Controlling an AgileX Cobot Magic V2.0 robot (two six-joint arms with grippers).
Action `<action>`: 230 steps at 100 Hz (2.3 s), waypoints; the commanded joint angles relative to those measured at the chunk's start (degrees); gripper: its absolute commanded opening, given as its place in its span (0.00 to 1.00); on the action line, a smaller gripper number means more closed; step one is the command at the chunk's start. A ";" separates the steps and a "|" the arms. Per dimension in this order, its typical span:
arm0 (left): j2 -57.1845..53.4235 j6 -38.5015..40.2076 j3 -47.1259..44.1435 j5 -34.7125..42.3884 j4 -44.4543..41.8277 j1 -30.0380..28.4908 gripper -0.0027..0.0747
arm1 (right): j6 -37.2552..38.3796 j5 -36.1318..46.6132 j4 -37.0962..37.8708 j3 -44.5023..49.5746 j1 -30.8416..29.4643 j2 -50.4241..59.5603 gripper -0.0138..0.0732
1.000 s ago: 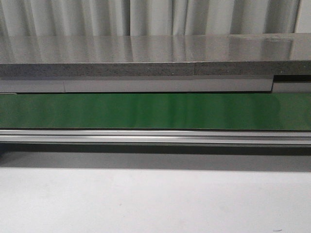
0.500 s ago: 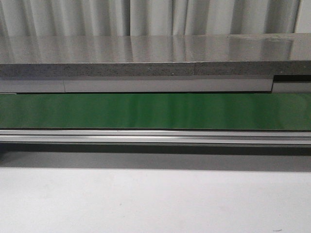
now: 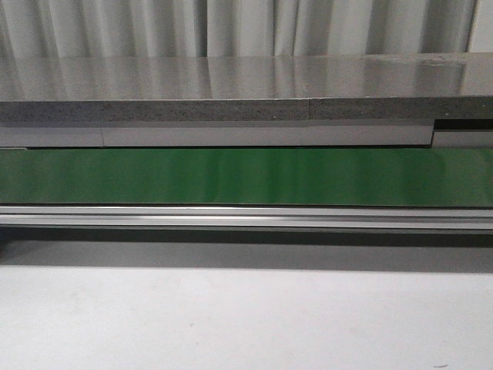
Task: Move button from right to left
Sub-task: 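Lower the right gripper and close it around the yellow-capped button, then lift the button with the right gripper and lower it onto the belt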
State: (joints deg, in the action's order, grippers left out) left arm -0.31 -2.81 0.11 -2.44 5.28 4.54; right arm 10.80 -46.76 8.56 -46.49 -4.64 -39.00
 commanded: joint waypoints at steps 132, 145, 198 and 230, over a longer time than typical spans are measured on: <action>-1.78 0.61 -2.56 4.26 -0.01 0.21 0.01 | -34.70 -0.97 -9.25 -16.26 -28.67 -44.79 0.89; -1.78 0.61 -2.56 4.26 -0.01 0.21 0.01 | -37.53 3.39 -10.50 -18.25 -28.67 -50.13 0.89; -1.78 0.61 -2.56 4.26 -0.01 0.21 0.01 | -37.53 4.65 -15.46 -29.13 -28.67 -67.17 0.89; -1.78 0.61 -2.56 4.26 -0.01 0.21 0.01 | -37.72 5.16 -17.83 -29.45 -28.56 -69.76 0.79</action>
State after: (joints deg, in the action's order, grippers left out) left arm -0.31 -2.81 0.11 -2.44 5.28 4.54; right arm -26.20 -42.99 -8.18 -74.16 -33.07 -111.45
